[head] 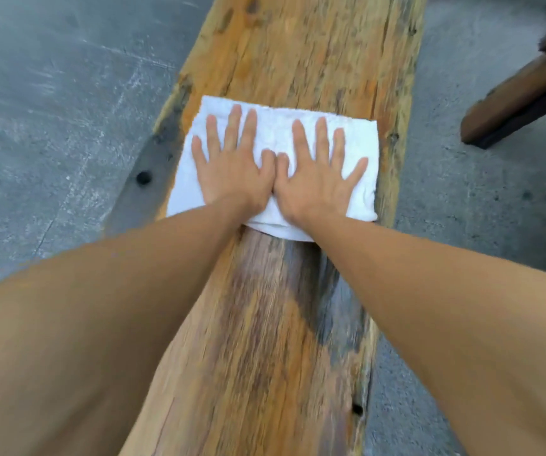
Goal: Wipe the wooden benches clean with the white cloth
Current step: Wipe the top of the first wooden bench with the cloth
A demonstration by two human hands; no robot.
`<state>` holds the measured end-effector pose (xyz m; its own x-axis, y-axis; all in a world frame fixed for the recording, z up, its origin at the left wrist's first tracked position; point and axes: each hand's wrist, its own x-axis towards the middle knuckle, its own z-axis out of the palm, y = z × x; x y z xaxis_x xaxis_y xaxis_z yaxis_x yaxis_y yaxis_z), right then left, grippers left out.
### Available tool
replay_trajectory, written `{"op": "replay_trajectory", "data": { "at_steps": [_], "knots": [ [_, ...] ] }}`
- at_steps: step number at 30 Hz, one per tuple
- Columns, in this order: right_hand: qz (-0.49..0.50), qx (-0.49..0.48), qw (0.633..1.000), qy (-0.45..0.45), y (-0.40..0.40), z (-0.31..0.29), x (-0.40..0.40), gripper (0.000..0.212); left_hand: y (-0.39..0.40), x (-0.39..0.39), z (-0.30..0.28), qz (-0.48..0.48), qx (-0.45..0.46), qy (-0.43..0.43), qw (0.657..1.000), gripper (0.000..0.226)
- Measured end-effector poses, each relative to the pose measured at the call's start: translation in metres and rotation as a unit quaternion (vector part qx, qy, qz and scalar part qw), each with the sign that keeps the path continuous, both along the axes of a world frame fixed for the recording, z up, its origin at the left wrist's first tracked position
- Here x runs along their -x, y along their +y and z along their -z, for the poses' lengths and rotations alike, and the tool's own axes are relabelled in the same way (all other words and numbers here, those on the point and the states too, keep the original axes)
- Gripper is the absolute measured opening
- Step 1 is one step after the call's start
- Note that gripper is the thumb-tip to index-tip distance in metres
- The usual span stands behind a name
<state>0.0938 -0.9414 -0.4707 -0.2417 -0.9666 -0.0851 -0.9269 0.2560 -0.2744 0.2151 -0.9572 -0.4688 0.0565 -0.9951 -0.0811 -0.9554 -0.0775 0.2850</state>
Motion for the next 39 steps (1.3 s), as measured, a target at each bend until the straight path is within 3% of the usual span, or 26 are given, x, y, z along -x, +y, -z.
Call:
{"op": "replay_trajectory", "data": {
  "at_steps": [8, 12, 28, 32, 35, 39],
  "knots": [
    [-0.019, -0.012, 1.000, 0.013, 0.008, -0.010, -0.001, 0.063, 0.008, -0.001, -0.007, 0.008, -0.012, -0.007, 1.000, 0.067],
    [-0.060, -0.025, 0.997, 0.033, 0.034, -0.012, -0.002, 0.066, 0.049, -0.007, -0.007, -0.016, -0.012, 0.007, 1.000, 0.067],
    [-0.220, -0.060, 0.971, 0.066, 0.408, -0.022, -0.068, 0.071, 0.479, -0.050, -0.021, -0.179, -0.073, 0.015, 0.981, 0.057],
    [-0.201, -0.067, 0.974, 0.076, 0.404, -0.022, -0.069, 0.073, 0.483, -0.047, -0.031, -0.188, -0.134, 0.053, 0.971, 0.058],
    [-0.208, -0.052, 0.974, 0.074, 0.394, -0.017, -0.070, 0.075, 0.453, -0.059, -0.031, -0.204, -0.117, 0.068, 0.970, 0.058],
    [-0.223, -0.018, 0.973, 0.059, 0.340, -0.014, -0.075, 0.070, 0.383, -0.090, -0.025, -0.139, -0.081, 0.020, 0.987, 0.059]
  ]
}}
